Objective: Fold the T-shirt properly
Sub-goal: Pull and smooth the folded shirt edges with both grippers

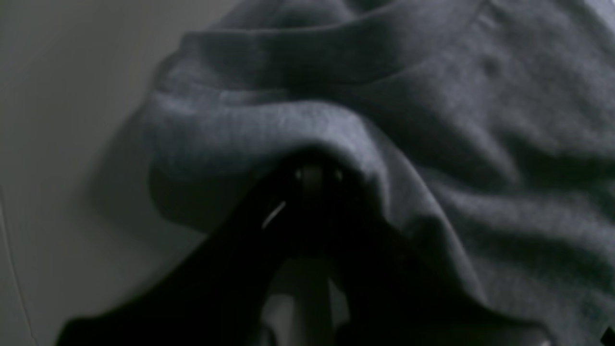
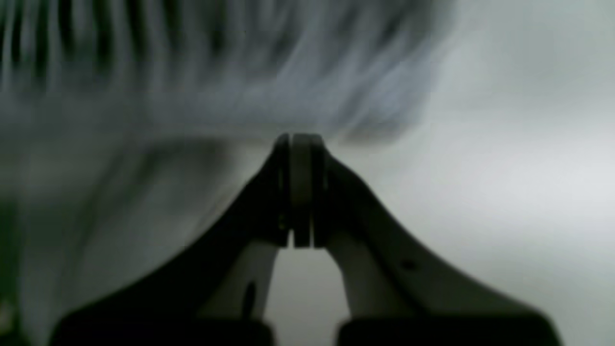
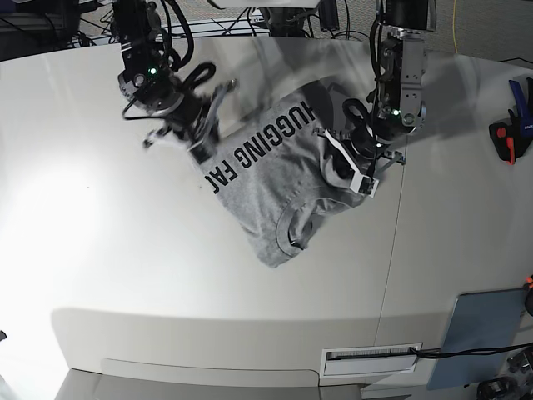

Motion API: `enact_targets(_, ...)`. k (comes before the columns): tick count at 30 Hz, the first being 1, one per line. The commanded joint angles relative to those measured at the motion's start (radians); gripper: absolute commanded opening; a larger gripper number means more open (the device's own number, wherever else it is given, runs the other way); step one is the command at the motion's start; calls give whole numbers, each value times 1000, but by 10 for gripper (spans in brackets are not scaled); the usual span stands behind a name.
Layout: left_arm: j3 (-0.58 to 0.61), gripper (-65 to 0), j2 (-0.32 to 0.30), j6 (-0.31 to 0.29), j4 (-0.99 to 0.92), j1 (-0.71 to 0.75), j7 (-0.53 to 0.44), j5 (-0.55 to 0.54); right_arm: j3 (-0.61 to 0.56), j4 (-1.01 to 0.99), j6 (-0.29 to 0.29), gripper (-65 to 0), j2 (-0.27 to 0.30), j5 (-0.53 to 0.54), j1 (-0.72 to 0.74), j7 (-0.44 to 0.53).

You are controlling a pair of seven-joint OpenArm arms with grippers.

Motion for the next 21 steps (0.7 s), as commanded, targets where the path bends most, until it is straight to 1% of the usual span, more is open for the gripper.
enact_targets(1,-1,-650,-4,4,13,-9,-8,-2,23,8,-18,-650,6,-15,31,21)
enact_targets(4,-1,-650,-6,6,13,-7,-1,-2,55,-52,-18,-650,6,-14,99,19)
enact_targets(10,-1,-650,-6,6,13,-7,-1,-2,38,-237,-18,-650,6,-10,222,26)
enact_targets(14,-1,-650,-6,7,13,-5,-3,32,38,-332,-16,-650,5,18,272,20)
enact_targets(15,-1,-650,-6,7,13,-5,-3,44,37,-340,-6,-650,5,39,274,18)
enact_targets(17,-1,-650,-6,7,13,-5,-3,75,37,-343,37,-650,5,87,270,18)
enact_targets(18,-1,-650,-9,13,13,-5,-3,93,37,-343,59,-650,5,113,267,18)
enact_targets(19,-1,-650,-13,32,12,-4,-3,107,37,-343,67,-650,5,130,265,18)
enact_targets(21,-2,-650,-29,100,11,-2,-4,122,37,-343,68,-650,3,134,262,17)
